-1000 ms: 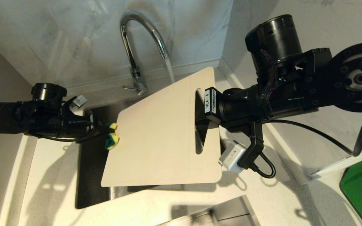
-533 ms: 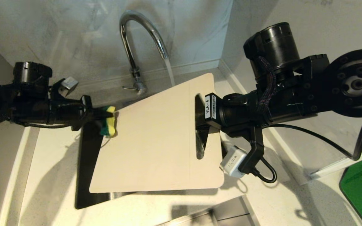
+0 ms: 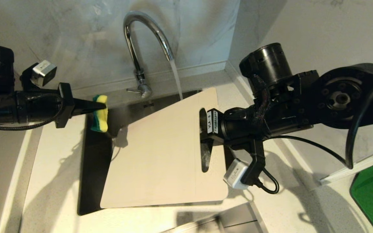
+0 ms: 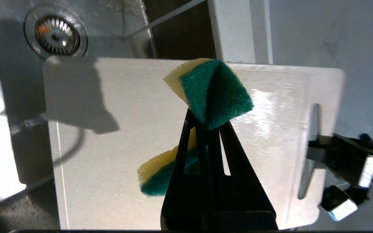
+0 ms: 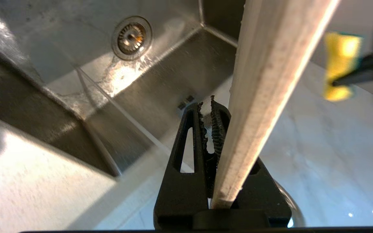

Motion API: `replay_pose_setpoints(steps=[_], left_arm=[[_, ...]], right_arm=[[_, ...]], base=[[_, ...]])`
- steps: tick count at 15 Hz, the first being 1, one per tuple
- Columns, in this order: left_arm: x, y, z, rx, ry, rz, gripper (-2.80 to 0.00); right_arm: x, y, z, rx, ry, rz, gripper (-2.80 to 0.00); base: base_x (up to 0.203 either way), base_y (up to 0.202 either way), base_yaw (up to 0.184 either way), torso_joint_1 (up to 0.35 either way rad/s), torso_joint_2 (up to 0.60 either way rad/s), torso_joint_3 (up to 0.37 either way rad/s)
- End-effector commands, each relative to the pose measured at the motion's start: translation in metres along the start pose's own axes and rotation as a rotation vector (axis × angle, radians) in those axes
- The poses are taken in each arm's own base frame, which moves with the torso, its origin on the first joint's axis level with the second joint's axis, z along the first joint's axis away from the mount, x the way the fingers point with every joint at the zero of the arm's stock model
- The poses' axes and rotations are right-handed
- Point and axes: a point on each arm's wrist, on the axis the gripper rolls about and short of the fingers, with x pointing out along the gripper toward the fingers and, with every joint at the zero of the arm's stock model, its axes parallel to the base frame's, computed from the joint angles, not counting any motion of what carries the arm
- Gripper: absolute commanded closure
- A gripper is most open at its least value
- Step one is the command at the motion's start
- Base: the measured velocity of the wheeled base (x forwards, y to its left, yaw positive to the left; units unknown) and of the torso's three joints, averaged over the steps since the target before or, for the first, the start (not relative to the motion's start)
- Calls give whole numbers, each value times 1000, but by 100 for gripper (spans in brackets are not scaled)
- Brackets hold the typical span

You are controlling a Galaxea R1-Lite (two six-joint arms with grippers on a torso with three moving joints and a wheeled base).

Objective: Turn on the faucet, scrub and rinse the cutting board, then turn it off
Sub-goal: Scrub the cutting board underwater

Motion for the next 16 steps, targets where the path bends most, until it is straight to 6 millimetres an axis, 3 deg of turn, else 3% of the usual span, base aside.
replay_pose_setpoints(steps=[1,5,13,16], left_arm=[[-15,-5,-5,24,-41,-23,0],[-18,-6,-6,33,-36,-43,0],[-16,-2,-2,59,-55,-83,0],[-15,-1,-3,58,-53,-83,0]], right_arm=[[20,9,-1,-3,-23,16,0],[45,25,-9,3,-16,33,0],[58,31,-45,0,69,22,0],[65,33,-48,2,66,23,0]], base=[[0,0,0,0,0,0],[0,0,0,0,0,0],[0,0,0,0,0,0],[0,0,0,0,0,0]])
